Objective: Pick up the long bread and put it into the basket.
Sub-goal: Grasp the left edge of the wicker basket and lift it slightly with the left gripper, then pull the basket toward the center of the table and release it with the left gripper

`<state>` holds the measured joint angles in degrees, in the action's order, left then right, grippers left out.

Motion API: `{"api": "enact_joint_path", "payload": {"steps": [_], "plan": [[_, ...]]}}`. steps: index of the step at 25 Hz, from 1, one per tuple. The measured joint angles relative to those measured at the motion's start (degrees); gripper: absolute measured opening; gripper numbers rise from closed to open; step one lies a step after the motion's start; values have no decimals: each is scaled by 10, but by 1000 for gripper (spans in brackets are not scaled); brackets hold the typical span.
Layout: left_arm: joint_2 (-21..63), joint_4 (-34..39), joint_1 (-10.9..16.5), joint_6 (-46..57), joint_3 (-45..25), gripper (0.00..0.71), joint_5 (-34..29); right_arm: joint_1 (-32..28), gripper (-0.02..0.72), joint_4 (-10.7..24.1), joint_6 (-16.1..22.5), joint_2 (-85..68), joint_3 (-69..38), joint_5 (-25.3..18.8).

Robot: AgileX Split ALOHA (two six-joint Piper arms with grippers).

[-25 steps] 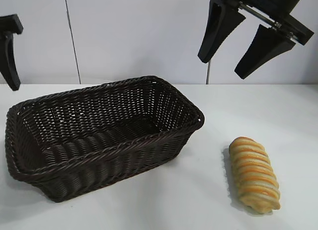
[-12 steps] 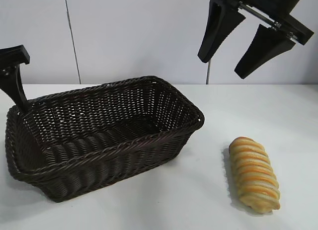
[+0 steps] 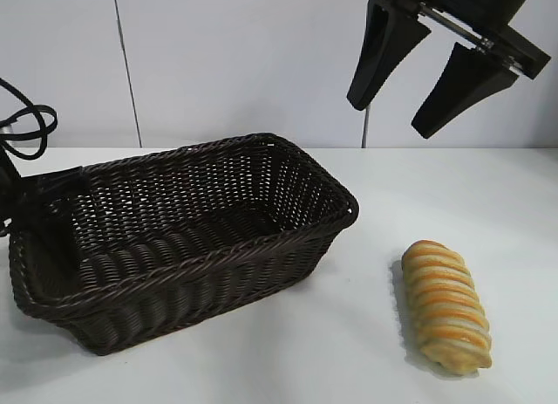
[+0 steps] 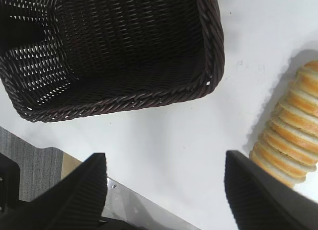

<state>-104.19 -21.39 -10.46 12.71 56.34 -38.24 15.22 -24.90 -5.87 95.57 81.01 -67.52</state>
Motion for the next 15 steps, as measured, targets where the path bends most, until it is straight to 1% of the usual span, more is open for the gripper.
{"api": "enact_joint_path", "payload": {"steps": [2, 4, 6, 8, 9, 12, 15], "plan": [[0, 0, 0, 0, 14, 100, -23, 0, 461, 0, 0, 0, 0, 1], [0, 3, 0, -4, 43, 100, -57, 0, 461, 0, 0, 0, 0, 1], [0, 14, 1, -23, 86, 100, -110, 0, 461, 0, 0, 0, 0, 1], [0, 18, 5, -42, 145, 100, -179, 0, 461, 0, 0, 0, 0, 1], [0, 17, 8, -53, 171, 100, -209, 0, 461, 0, 0, 0, 0, 1], [1, 16, 24, -82, 245, 100, -275, 0, 461, 0, 0, 0, 0, 2], [2, 6, 43, -111, 270, 99, -304, 0, 461, 0, 0, 0, 0, 2]]}}
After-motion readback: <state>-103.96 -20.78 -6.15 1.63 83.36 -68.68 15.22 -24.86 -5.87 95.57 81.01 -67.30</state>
